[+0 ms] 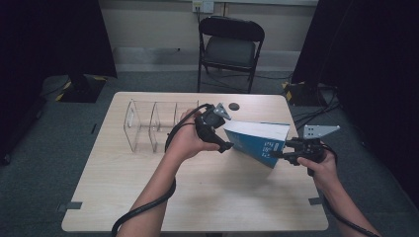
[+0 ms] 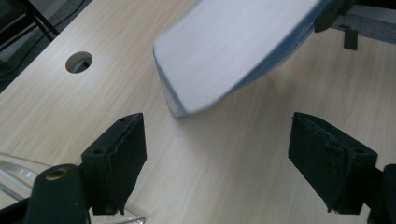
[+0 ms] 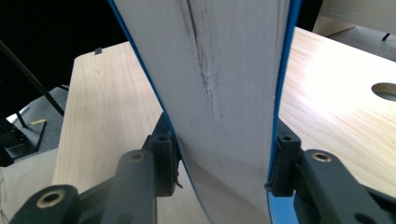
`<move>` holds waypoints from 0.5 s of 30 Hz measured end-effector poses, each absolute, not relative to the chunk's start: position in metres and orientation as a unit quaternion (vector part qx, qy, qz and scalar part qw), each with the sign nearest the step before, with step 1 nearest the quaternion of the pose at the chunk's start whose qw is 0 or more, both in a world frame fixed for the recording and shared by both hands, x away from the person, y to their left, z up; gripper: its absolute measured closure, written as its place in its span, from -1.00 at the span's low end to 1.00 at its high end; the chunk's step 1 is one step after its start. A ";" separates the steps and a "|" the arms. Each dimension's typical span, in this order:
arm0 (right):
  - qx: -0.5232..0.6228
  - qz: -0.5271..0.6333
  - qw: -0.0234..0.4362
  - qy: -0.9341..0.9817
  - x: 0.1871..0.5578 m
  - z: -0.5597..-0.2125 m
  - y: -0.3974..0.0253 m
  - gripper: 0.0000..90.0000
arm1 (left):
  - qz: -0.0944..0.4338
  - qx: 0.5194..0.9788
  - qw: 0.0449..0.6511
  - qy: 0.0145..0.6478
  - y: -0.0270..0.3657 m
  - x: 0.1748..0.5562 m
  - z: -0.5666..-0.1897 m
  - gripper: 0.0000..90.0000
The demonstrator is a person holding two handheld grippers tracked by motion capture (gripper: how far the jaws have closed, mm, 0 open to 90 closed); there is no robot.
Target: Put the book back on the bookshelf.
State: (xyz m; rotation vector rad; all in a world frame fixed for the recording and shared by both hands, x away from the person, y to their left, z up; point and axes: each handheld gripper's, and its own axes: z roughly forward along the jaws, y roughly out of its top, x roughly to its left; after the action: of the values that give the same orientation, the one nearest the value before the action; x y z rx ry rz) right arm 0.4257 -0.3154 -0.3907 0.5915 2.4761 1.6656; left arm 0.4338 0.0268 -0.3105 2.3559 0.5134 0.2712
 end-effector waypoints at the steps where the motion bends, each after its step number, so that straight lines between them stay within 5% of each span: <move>1: 0.194 0.546 0.053 0.814 0.426 -0.390 -0.316 0.24 | 0.105 0.908 0.353 0.200 0.030 0.432 -0.314 -0.58; 15: 0.208 0.541 0.071 0.811 0.430 -0.387 -0.322 0.28 | 0.065 0.905 0.360 0.215 0.041 0.420 -0.354 -0.59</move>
State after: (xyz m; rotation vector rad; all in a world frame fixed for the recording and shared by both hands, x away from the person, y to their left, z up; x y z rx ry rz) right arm 0.4302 -0.3215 -0.3866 0.6261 2.4403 1.6283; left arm 0.4196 0.0413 -0.3542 2.3342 0.5548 0.1681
